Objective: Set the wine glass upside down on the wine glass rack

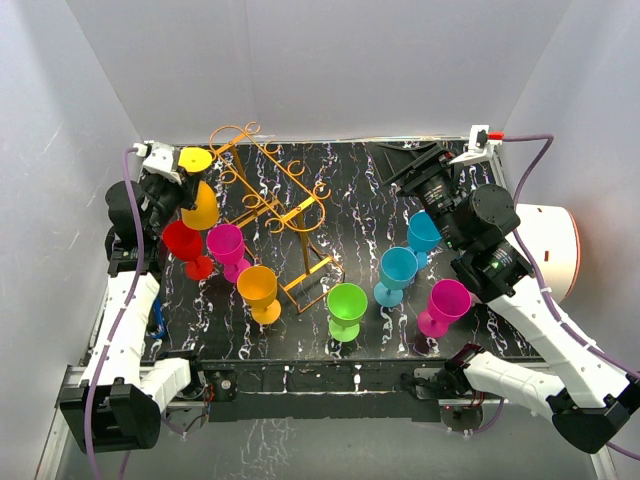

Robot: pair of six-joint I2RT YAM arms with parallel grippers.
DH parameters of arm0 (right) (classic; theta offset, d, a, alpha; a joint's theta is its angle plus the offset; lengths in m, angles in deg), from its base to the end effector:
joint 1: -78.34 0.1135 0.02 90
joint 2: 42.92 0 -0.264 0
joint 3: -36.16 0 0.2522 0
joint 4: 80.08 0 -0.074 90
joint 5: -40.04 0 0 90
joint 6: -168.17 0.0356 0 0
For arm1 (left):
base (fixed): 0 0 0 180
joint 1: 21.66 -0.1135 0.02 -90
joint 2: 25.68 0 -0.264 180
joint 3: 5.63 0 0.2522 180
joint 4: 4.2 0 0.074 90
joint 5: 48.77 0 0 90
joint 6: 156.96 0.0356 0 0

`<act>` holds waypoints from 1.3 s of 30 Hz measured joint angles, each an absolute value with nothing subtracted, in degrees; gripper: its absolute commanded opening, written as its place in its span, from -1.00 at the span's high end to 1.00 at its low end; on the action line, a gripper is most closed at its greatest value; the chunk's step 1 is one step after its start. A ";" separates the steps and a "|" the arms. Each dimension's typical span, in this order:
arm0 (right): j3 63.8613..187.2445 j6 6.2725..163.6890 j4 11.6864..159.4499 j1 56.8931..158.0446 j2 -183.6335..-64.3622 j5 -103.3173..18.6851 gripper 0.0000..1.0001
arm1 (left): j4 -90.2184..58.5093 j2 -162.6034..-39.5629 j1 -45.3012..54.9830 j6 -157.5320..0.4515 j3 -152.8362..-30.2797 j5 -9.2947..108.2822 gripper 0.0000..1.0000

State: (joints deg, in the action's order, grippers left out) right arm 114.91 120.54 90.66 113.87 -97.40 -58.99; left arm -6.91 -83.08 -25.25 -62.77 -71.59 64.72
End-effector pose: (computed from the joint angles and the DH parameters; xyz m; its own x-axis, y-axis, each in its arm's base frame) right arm 0.1676 0.1128 0.4603 -0.1479 0.7122 -0.6862 -0.4749 0.5575 0.6810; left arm 0.2337 0.0004 0.3843 0.1262 0.0751 -0.9892 0.3300 0.9372 0.1132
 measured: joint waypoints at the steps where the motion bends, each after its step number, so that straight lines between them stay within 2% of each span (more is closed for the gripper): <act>1: 114.91 120.54 90.66 113.87 -97.40 -58.99 -0.30 | -5.99 -83.08 -25.25 -62.58 -71.18 65.05 1.00; 39: 114.91 120.45 90.63 113.87 -97.40 -59.21 -0.31 | 5.64 -90.23 -25.23 -60.76 -69.23 68.06 1.00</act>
State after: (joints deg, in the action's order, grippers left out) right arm 114.91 120.45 90.63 113.87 -97.40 -59.21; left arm 5.64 -90.23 -25.23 -60.76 -69.23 68.06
